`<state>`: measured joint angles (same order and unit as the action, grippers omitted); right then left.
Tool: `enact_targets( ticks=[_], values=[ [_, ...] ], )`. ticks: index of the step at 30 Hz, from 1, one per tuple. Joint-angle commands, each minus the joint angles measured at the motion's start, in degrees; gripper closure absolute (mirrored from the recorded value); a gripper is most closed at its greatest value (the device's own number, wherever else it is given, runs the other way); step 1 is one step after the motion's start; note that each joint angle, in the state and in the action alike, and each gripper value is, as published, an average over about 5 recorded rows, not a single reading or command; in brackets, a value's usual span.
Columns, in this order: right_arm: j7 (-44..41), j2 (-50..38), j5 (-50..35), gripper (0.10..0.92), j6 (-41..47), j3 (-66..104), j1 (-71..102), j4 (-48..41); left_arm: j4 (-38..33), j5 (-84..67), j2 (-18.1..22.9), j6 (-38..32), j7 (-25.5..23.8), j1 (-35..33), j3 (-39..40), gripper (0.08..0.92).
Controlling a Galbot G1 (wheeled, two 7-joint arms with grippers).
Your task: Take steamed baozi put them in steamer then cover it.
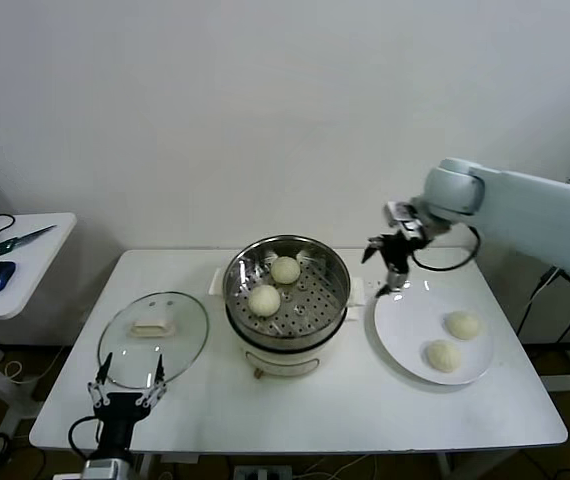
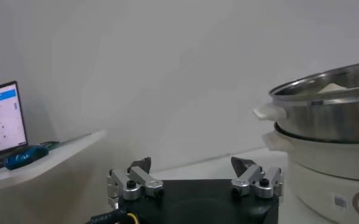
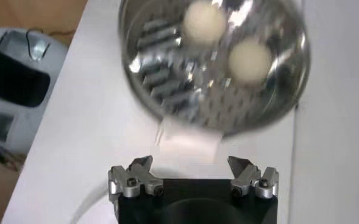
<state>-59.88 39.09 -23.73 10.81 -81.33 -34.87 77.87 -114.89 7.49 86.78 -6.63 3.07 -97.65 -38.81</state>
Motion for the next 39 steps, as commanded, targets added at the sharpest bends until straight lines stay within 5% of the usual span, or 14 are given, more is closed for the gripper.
enact_targets(
  ticks=[1,33,39],
  values=[
    [-1.13,-12.59,14.37,0.203,-1.94,6.98,14.32,0.28,0.0,0.72,0.31,0.22,0.01,-0.44,-0.15,0.177],
    [-0.7,0.29,21.09,0.203,-4.74,19.31,30.79,-15.39,1.6,2.64,1.2,0.63,0.21,-0.15,-0.14,0.177],
    [-1.03,-0.17,20.78,0.275,-5.03,18.68,29.82,-15.1,1.53,2.69,1.28,0.56,0.23,-0.3,-0.16,0.177]
  ],
)
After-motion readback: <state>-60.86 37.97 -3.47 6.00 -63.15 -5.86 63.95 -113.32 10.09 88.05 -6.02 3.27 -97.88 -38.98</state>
